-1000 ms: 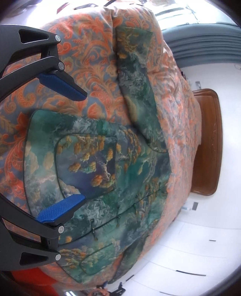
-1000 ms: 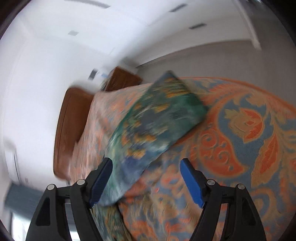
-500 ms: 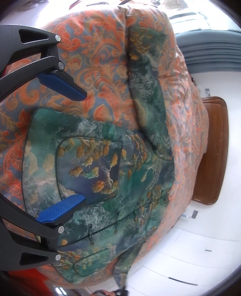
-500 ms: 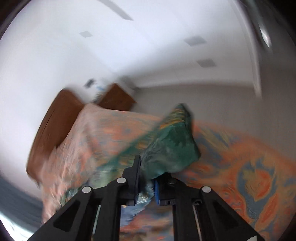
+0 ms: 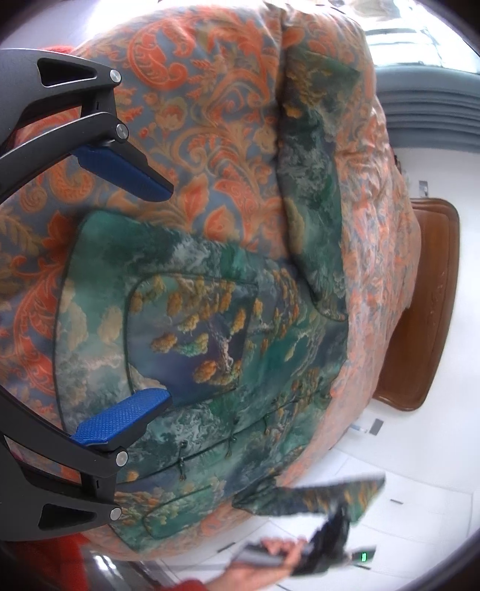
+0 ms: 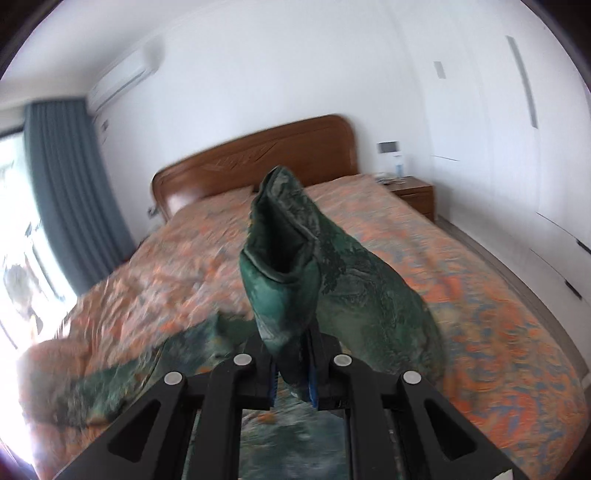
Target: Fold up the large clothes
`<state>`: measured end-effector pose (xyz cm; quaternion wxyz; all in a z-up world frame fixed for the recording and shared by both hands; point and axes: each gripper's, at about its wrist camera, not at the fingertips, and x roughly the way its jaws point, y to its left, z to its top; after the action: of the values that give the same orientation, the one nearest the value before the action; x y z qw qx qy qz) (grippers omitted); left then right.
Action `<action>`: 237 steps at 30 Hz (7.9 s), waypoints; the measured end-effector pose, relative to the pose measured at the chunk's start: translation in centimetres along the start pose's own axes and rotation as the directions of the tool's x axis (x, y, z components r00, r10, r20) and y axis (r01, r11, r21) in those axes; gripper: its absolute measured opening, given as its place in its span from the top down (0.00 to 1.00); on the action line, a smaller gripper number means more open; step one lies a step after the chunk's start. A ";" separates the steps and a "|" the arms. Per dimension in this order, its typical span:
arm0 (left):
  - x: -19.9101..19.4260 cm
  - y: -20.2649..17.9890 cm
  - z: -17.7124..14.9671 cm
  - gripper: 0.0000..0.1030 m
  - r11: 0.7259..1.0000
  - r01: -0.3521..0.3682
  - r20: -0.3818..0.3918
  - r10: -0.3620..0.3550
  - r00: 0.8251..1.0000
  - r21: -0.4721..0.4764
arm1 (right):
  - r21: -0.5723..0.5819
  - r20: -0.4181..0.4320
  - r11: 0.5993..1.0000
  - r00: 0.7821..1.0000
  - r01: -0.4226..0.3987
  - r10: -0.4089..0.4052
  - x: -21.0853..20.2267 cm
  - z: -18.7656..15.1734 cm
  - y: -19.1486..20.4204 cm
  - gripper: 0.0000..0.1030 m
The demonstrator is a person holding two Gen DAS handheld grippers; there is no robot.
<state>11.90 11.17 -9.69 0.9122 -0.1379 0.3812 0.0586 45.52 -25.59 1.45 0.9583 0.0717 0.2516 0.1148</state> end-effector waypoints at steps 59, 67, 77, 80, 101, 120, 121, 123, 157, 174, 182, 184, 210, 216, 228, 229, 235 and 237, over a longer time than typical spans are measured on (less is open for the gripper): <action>32.9 -19.8 17.1 0.85 0.939 0.263 -0.498 -0.124 0.858 0.220 | -0.141 -0.453 0.988 0.891 -0.068 -0.004 7.8 -13.3 -9.2 0.73; 33.2 -20.5 15.8 0.85 0.924 0.271 -0.480 -0.116 0.870 0.269 | -0.025 -0.550 0.996 0.833 -0.089 0.061 10.2 -11.5 -10.5 0.74; 33.7 -18.7 15.6 0.82 0.933 0.279 -0.479 -0.142 0.866 0.228 | 0.027 -0.532 0.992 0.842 0.124 -0.091 19.5 -7.9 -14.4 0.73; 33.8 -18.1 15.4 0.82 0.929 0.283 -0.478 -0.142 0.867 0.237 | 0.014 -0.549 0.988 0.827 0.154 -0.121 20.7 -9.9 -14.1 0.73; 18.5 -10.5 12.4 0.17 0.928 0.181 -0.269 -0.093 0.959 0.325 | -0.126 -0.415 0.992 0.909 -0.016 -0.038 1.8 -15.6 -1.1 0.45; 10.3 12.6 8.8 0.07 0.973 -0.047 -0.073 0.031 0.997 -0.228 | -0.049 -0.346 0.998 0.938 -0.044 0.024 -13.9 -25.2 4.9 0.42; 10.4 13.6 8.5 0.07 0.961 -0.056 -0.069 0.038 0.997 -0.272 | -0.070 -0.347 0.996 0.938 -0.053 0.025 -14.1 -25.2 5.3 0.42; 10.8 16.0 8.0 0.07 0.923 -0.086 -0.062 0.068 0.996 -0.374 | -0.096 -0.344 0.993 0.939 -0.062 0.025 -14.4 -25.3 5.9 0.42; 13.3 -10.7 19.3 0.90 0.928 -0.302 0.310 0.228 0.923 0.216 | 0.024 -0.307 0.994 0.945 -0.107 0.109 -17.2 -25.7 4.8 0.42; 18.5 -14.6 8.0 0.17 0.852 -0.106 -0.003 0.125 0.992 0.513 | 0.125 -0.299 0.992 0.952 -0.032 0.069 -14.0 -21.1 -1.0 0.42; 14.3 -7.2 4.5 0.17 0.925 -0.106 -0.062 0.138 0.988 0.365 | 0.464 -0.389 0.844 0.794 -0.269 0.467 1.3 -16.6 2.1 0.40; 14.0 -5.9 4.2 0.17 0.939 -0.103 -0.075 0.134 0.988 0.327 | 0.518 -0.404 0.816 0.768 -0.255 0.497 4.9 -16.5 3.7 0.40; 19.3 -0.4 16.6 0.15 0.986 -0.115 -0.048 0.121 0.991 0.123 | 0.114 -0.440 0.992 0.892 -0.057 0.102 10.8 -16.5 6.0 0.87; 27.8 -0.3 14.9 0.31 0.950 -0.214 -0.230 0.266 0.936 0.229 | 0.099 -0.434 0.994 0.896 -0.051 0.089 10.9 -16.6 6.5 0.87; 24.3 0.6 20.8 0.27 0.991 -0.088 -0.180 0.104 0.978 0.096 | 0.087 -0.445 0.994 0.890 -0.071 0.102 11.2 -16.6 6.4 0.87; 24.8 0.6 21.8 0.27 0.994 -0.082 -0.176 0.094 0.980 0.077 | 0.086 -0.444 0.994 0.890 -0.073 0.104 11.2 -16.6 6.4 0.87; 32.9 2.0 24.1 0.27 0.983 -0.185 -0.271 0.180 0.946 0.007 | 0.070 -0.439 0.994 0.893 -0.078 0.101 11.4 -16.9 6.5 0.86; 35.1 3.6 23.7 0.19 0.979 -0.193 -0.323 0.164 0.932 -0.059 | 0.074 -0.440 0.994 0.892 -0.082 0.106 11.4 -17.0 6.4 0.86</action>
<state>51.89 21.68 -19.45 0.8230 -0.1513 0.5304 0.1357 45.54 -15.17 -17.30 0.8669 0.0814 0.4624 0.1676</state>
